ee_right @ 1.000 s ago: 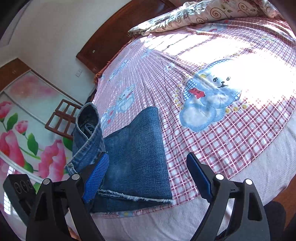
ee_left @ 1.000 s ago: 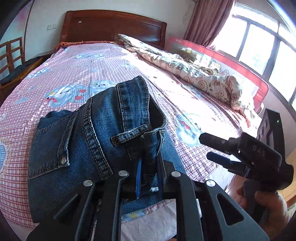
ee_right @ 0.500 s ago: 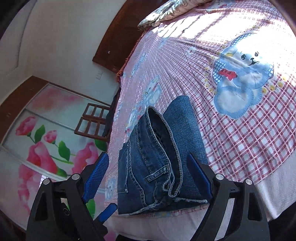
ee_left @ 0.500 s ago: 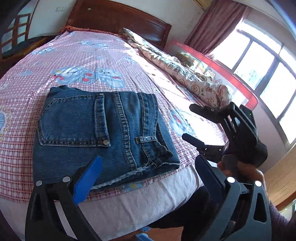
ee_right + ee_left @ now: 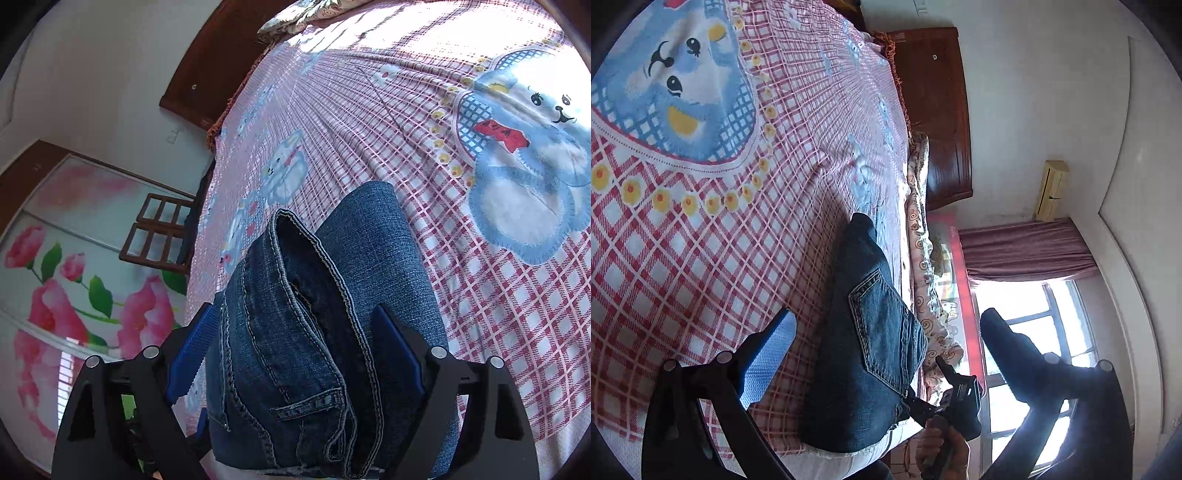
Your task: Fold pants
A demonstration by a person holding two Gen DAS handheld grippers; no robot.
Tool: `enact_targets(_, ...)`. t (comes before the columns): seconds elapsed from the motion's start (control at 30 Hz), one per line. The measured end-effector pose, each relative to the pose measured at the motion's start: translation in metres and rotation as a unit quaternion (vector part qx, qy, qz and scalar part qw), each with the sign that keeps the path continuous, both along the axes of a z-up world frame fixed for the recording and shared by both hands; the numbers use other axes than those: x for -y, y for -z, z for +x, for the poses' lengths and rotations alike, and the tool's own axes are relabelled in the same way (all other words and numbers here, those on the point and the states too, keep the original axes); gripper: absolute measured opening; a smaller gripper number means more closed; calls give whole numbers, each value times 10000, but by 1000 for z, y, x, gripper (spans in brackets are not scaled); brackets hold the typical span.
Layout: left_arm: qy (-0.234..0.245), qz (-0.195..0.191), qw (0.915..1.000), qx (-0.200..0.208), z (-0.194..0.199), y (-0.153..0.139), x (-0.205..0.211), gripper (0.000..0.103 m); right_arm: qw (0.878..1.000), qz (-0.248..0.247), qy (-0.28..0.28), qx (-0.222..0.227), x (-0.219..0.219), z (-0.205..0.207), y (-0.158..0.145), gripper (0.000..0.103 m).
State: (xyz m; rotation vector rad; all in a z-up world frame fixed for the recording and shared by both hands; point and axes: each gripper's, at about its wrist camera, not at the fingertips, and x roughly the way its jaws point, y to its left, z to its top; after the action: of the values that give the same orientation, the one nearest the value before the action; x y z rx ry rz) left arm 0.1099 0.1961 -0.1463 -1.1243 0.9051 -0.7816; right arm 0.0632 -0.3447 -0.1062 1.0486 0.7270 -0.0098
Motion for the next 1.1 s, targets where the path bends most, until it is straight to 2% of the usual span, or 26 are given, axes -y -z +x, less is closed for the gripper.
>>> enact_targets(0.03, 78, 106, 9999, 41, -1, 0, 4, 100, 10000, -33, -6, -66, -4, 2, 2, 85)
enact_targets(0.1, 222, 189, 9994, 161, -3, 0, 8, 100, 9986, -370, -378, -39, -24, 7, -3, 85)
enact_targets(0.2, 272, -78, 9992, 287, -7, 1, 6, 100, 9959, -609, -661, -75, -35, 7, -3, 84)
enact_targets(0.27, 258, -340, 9986, 299, -7, 5, -2, 100, 9941, -816, -637, -338, -36, 7, 4, 69)
enact_targets(0.3, 231, -448, 9983, 290, -6, 7, -7, 100, 9942, -800, -603, -393, -33, 7, 8, 59)
enact_targets(0.33, 218, -494, 9982, 272, -5, 9, -7, 99, 9951, -704, -579, -379, -30, 6, 11, 54)
enact_targets(0.4, 229, -398, 9987, 239, -7, 9, -6, 98, 9944, -744, -628, -412, -30, 6, 10, 54)
enact_targets(0.47, 288, -164, 9991, 257, -8, 7, 0, 98, 9904, -1012, -810, -479, -38, 9, 5, 54)
enact_targets(0.53, 305, 81, 9992, 261, -2, 5, 11, 98, 9876, -1187, -922, -452, -47, 13, -1, 45)
enact_targets(0.6, 307, 248, 9989, 256, 6, 3, 11, 98, 9903, -1002, -914, -300, -46, 11, 0, 45)
enact_targets(0.73, 369, 438, 9979, 295, 10, -3, 23, 98, 9957, -460, -703, -386, -27, 5, 19, 45)
enact_targets(0.8, 443, 496, 9973, 322, 12, -4, 29, 98, 9932, -738, -793, -420, -31, 4, 14, 45)
enact_targets(0.87, 457, 490, 9973, 315, 13, -5, 32, 98, 9875, -1122, -936, -589, -40, 7, 7, 36)
enact_targets(0.93, 439, 480, 9975, 283, 15, -6, 35, 98, 9870, -1101, -1009, -591, -42, 8, -1, 17)
enact_targets(1.1, 485, 597, 9967, 274, 15, -6, 39, 98, 9912, -836, -1011, -181, -40, 7, -33, 14)
